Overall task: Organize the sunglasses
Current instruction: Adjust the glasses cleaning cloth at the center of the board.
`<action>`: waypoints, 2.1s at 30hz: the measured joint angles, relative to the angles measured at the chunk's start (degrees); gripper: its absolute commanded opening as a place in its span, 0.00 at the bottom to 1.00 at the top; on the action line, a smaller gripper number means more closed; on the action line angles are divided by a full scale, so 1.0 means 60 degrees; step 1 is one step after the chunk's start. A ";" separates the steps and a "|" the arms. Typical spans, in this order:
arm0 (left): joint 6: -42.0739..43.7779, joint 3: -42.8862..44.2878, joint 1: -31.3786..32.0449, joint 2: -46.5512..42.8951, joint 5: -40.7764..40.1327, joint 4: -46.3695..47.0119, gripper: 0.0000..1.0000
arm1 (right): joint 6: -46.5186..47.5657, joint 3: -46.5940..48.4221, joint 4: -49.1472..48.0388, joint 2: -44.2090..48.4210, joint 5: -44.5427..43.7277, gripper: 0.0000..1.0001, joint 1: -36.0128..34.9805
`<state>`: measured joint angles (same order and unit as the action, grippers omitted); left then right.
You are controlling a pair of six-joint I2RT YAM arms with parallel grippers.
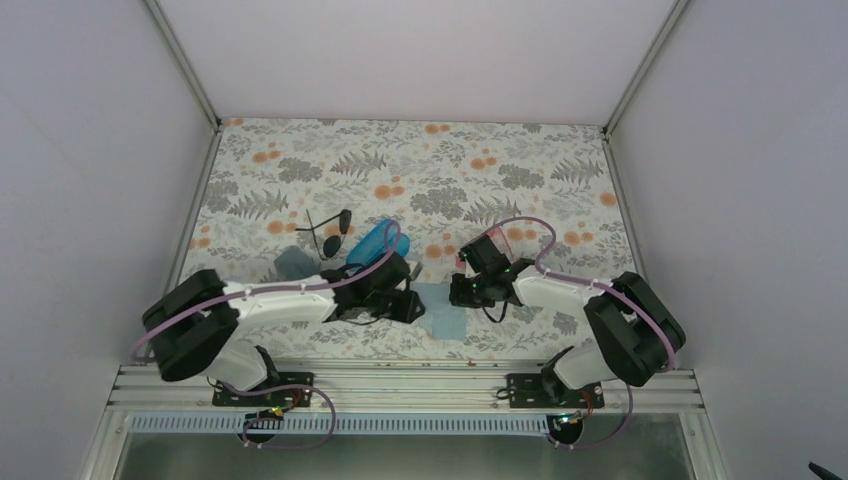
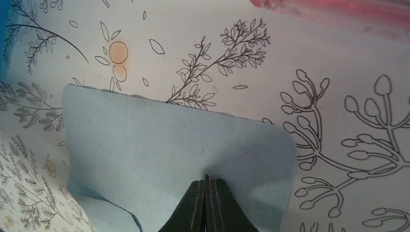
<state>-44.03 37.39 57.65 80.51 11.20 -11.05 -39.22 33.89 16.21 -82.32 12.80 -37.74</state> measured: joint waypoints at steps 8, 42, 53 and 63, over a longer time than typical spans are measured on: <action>0.0244 0.1923 0.0346 0.2248 -0.0106 0.0714 0.19 | -0.0015 0.0022 -0.0080 -0.0069 0.0000 0.04 0.0011; -0.1781 0.0852 0.1388 0.0142 -0.1730 -0.2834 0.18 | 0.0015 0.0124 -0.0051 -0.0091 -0.0044 0.13 0.0131; -0.0918 0.1421 -0.0168 0.1275 -0.1264 -0.0597 0.14 | 0.0375 0.0331 0.1045 0.1093 -0.0419 0.04 0.0175; -0.0634 0.1377 -0.0219 0.2171 -0.0605 0.0346 0.13 | 0.0357 -0.0390 0.1738 0.1282 0.0597 0.04 -0.0401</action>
<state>-47.83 45.65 56.34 93.54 7.57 -8.97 -37.08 31.55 26.63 -74.63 16.38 -40.14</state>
